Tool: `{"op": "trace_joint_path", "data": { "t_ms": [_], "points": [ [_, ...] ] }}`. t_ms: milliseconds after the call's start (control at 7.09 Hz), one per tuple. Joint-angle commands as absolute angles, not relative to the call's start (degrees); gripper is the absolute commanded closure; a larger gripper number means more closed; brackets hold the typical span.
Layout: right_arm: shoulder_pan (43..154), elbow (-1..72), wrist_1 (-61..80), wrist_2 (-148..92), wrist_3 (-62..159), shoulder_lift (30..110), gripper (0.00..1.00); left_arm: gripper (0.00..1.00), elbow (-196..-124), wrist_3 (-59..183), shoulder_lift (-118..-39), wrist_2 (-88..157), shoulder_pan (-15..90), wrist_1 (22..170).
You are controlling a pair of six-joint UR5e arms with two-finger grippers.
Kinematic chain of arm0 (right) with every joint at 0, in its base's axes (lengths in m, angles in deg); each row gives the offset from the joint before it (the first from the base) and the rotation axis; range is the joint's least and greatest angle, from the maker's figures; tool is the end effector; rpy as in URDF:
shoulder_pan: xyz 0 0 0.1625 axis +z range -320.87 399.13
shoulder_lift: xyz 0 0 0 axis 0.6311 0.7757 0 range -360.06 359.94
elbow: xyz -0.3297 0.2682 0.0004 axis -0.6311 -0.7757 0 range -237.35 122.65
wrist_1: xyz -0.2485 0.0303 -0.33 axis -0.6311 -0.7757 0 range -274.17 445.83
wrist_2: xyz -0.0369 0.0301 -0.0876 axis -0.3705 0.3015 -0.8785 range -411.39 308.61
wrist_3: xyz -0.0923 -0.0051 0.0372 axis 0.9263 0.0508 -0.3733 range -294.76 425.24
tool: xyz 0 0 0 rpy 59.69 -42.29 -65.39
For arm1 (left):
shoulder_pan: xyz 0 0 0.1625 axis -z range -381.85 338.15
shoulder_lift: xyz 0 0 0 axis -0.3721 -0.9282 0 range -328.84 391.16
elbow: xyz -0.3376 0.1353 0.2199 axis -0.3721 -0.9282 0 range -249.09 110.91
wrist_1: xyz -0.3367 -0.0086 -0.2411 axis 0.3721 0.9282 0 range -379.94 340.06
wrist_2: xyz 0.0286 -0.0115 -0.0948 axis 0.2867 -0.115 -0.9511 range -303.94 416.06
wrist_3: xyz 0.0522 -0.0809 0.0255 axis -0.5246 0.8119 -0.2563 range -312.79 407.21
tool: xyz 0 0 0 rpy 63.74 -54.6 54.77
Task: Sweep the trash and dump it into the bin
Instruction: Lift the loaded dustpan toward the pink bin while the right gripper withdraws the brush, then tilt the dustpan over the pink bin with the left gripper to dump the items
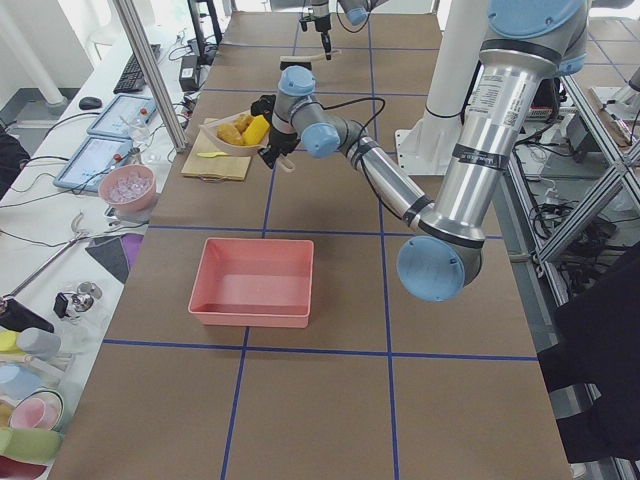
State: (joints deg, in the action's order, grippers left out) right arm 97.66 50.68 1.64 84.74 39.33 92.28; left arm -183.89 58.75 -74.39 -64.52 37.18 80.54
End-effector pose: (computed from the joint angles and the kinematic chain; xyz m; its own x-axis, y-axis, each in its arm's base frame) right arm -0.1973 -0.4400 0.5088 0.6198 -0.1815 0.7635 0.2390 0.9703 0.0366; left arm 0.2082 -0.5076 0.2950 0.5895 0.6571 -0.4699 -0.2115 0.6869 0.6953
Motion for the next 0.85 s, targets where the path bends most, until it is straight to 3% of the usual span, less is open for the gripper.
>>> {"op": "trace_joint_path", "data": {
  "t_ms": [0,282,705],
  "points": [
    [101.0,51.3,-7.2,80.5,52.5,96.2,1.0,1.0,-184.1,65.9,-69.0,-70.4,44.4,79.2],
    [101.8,54.4,-5.9,79.6,52.8,105.1,1.0,1.0,-184.1,66.1,-61.1,-77.5,51.0,78.2],
    [101.9,54.4,14.7,79.7,47.6,120.3,1.0,1.0,-186.1,64.6,-56.8,-84.5,58.6,64.9]
  ]
}}
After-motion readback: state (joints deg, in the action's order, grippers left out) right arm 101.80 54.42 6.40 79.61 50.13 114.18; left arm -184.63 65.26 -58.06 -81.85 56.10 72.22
